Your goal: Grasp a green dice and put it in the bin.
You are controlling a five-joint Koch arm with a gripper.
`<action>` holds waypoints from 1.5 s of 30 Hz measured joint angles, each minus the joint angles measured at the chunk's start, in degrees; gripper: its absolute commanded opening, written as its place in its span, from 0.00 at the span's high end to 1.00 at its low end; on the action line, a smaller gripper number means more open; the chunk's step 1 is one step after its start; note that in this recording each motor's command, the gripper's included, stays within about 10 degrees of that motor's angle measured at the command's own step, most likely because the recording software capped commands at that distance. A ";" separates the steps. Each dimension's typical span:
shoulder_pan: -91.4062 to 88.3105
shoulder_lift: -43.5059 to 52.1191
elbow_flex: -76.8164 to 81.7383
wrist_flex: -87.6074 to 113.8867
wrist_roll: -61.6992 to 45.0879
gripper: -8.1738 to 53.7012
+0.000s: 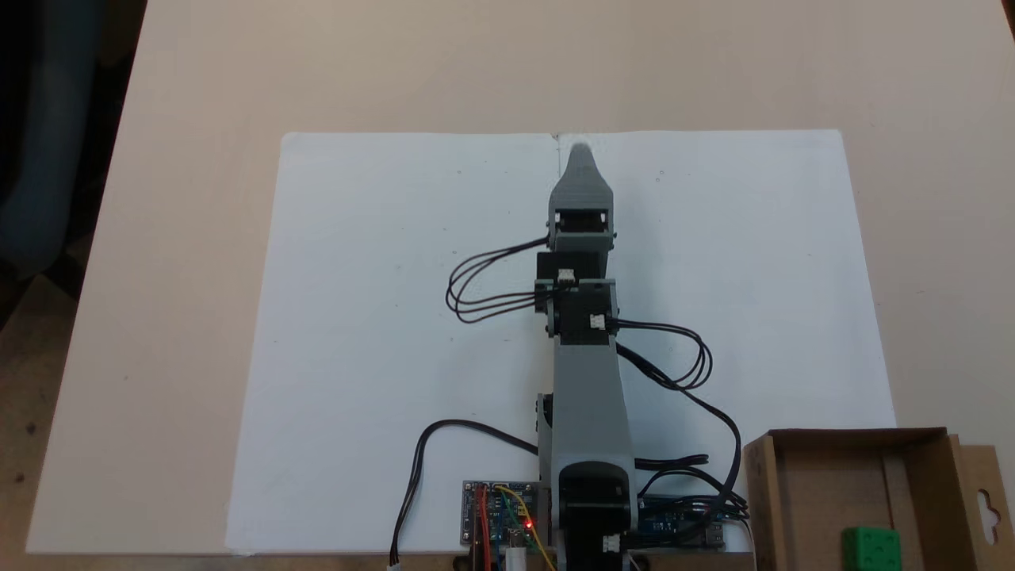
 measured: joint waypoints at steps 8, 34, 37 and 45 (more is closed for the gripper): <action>-2.81 0.00 14.77 -13.89 -4.04 0.20; 0.35 0.18 25.66 -49.66 -4.39 0.20; 0.35 0.18 25.66 -52.38 -4.31 0.21; 0.35 0.09 25.75 -60.21 -4.31 0.21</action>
